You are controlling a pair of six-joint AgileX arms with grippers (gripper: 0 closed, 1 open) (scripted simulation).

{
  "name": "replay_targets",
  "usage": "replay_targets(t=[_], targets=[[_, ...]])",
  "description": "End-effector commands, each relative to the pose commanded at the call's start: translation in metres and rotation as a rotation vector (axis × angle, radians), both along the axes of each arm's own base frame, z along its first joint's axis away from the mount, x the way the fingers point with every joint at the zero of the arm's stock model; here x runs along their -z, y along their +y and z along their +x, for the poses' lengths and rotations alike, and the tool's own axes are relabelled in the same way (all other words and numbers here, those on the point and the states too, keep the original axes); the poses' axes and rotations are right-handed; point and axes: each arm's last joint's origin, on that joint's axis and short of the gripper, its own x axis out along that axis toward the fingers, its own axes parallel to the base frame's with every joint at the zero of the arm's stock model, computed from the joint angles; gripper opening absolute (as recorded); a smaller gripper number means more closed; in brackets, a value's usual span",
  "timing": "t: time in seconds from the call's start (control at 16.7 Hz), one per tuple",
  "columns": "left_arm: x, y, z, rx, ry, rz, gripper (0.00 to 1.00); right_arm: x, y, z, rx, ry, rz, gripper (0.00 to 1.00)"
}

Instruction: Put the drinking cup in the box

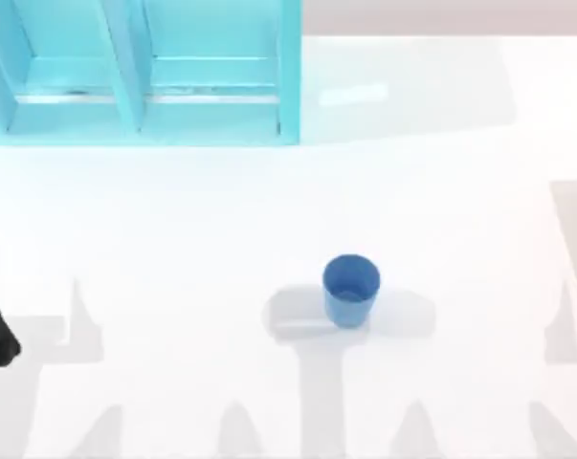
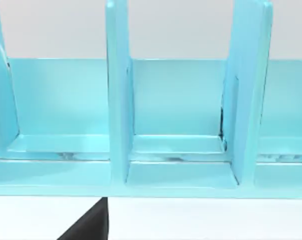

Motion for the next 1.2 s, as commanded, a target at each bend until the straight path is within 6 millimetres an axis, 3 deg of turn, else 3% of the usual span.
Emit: replay_targets(t=[0.3,0.48,0.66,0.96,1.2], targets=[[0.000,0.000,0.000,0.000,0.000,0.000,1.00,-0.010,0.003,0.001,-0.024,0.057,0.025,1.00],[0.000,0.000,0.000,0.000,0.000,0.000,1.00,-0.038,0.009,0.005,-0.074,0.186,0.076,1.00],[0.000,0.000,0.000,0.000,0.000,0.000,1.00,-0.078,0.022,0.022,-0.129,0.379,0.133,1.00],[0.000,0.000,0.000,0.000,0.000,0.000,1.00,-0.134,0.067,0.090,-0.177,0.798,0.184,1.00],[0.000,0.000,0.000,0.000,0.000,0.000,1.00,-0.138,0.128,0.155,-0.148,1.132,0.159,1.00]])
